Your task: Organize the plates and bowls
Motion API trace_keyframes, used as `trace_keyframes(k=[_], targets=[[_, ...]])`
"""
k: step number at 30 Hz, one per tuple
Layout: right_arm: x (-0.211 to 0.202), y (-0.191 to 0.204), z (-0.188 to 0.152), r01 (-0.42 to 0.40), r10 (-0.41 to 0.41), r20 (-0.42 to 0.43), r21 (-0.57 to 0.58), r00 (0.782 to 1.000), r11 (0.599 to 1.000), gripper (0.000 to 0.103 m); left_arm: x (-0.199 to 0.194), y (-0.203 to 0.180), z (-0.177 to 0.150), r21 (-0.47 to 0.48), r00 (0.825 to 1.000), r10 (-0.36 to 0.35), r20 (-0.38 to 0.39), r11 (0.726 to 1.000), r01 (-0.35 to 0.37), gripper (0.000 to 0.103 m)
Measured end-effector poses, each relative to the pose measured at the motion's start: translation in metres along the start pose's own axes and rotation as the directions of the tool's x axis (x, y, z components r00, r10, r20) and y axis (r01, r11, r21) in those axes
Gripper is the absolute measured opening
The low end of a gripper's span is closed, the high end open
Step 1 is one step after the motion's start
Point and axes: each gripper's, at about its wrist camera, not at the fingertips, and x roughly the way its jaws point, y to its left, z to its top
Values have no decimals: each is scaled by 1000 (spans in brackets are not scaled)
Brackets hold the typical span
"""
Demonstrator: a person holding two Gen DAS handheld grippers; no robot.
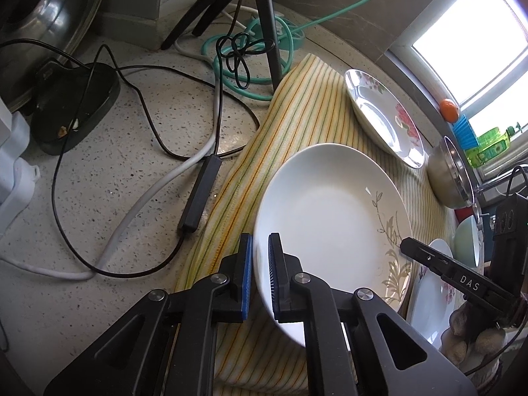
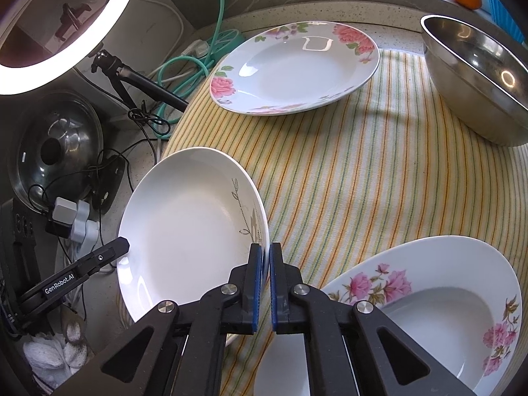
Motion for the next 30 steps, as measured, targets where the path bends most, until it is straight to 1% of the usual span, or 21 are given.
trace_keyframes(k=[4,7,11,17,25,30], targets=[[0,-2,0,1,-1,4,6,1000,1000,4,-1,3,0,-21,1000,-16,1,1000,16,8],[-1,-2,-1,6,-6,8,0,1000,1000,4,-1,2,0,-17,1000,-12,5,1000,12,8],[-4,0,-2,6,-6,16,-5,1000,1000,4,-3,5,1,-35,999,-30,9,999,31,8],[-12,4,-1,5,-5,32,-10,999,1000,4,-9,4,1,-34,999,-31,22,999,32,8],[-28,3,-3,0,0,54,-2,999,1000,5,-20,-7,2,-11,998,-40,46,999,41,8],[-42,-4,-7,-1,0,74,15,997,1000,5,-24,-20,0,14,997,-56,46,998,56,8]])
